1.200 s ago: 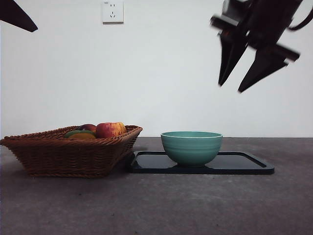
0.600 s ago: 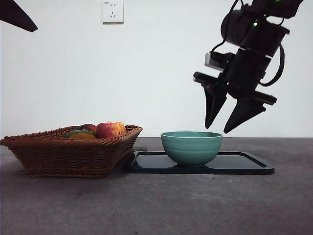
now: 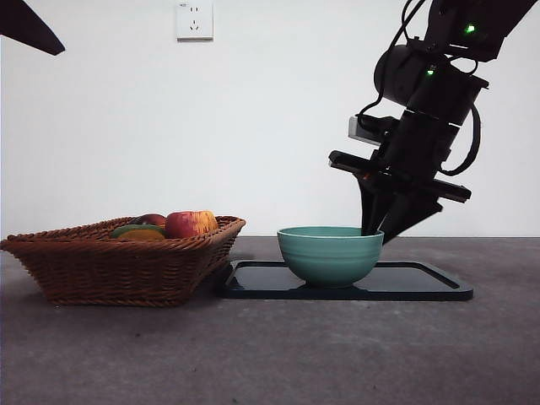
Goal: Pick up the wifruite, put it on the bowl, pick up the plate, put it on desk
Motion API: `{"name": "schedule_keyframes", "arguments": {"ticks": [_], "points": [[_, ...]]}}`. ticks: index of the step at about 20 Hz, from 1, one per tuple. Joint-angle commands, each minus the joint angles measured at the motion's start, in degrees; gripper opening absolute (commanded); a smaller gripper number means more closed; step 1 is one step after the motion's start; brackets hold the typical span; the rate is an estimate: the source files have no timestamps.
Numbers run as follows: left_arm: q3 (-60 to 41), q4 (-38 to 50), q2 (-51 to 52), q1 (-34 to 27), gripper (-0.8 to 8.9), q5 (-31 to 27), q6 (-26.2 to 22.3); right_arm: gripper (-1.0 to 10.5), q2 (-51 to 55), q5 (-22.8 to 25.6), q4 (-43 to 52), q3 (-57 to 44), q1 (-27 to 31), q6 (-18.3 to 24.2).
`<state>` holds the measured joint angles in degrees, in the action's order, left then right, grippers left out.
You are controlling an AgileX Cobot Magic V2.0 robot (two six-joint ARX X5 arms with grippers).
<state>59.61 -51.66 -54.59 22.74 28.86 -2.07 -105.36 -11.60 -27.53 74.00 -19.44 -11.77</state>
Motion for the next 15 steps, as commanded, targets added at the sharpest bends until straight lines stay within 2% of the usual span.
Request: {"name": "schedule_keyframes", "arguments": {"ticks": [1,10,15], "points": [[1.2,0.2,-0.4,0.2,3.75,0.3,-0.5,0.1,-0.7,0.3,0.4,1.7,-0.2,0.6],[1.2,0.2,-0.4,0.2,3.75,0.3,-0.5,0.1,13.4,-0.4,-4.2,4.5,-0.2,0.9],[1.2,0.2,-0.4,0.2,3.75,0.3,-0.5,0.1,21.7,-0.4,-14.3,4.4,-0.9,5.1]]}}
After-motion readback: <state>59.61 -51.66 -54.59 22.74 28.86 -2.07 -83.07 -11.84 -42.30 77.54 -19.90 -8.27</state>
